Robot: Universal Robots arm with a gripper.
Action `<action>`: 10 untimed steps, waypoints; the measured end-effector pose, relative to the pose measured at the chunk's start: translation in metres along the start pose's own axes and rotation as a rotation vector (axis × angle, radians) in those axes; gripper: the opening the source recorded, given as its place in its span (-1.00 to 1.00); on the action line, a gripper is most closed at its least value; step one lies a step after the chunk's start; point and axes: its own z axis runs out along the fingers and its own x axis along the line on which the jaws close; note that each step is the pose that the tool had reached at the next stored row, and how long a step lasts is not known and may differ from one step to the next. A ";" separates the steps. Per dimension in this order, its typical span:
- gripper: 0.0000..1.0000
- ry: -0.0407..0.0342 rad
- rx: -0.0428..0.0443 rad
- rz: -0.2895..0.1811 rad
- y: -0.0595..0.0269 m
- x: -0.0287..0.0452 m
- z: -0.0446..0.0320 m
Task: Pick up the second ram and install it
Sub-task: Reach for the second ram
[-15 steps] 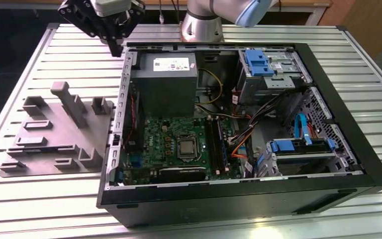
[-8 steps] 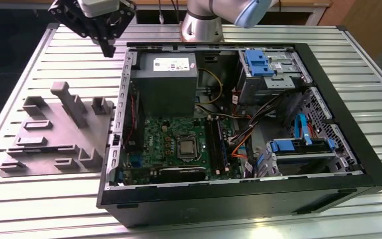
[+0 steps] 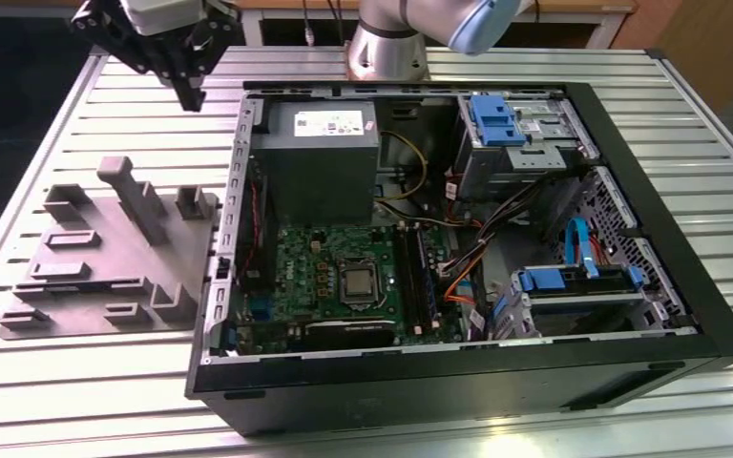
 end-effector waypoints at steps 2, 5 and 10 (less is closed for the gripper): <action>-0.80 0.0000 0.0000 0.000 -0.0004 0.0035 0.0007; -0.80 -0.0001 0.0000 0.000 -0.0012 0.0077 0.0019; -0.80 0.0000 0.0000 0.000 -0.0031 0.0146 0.0041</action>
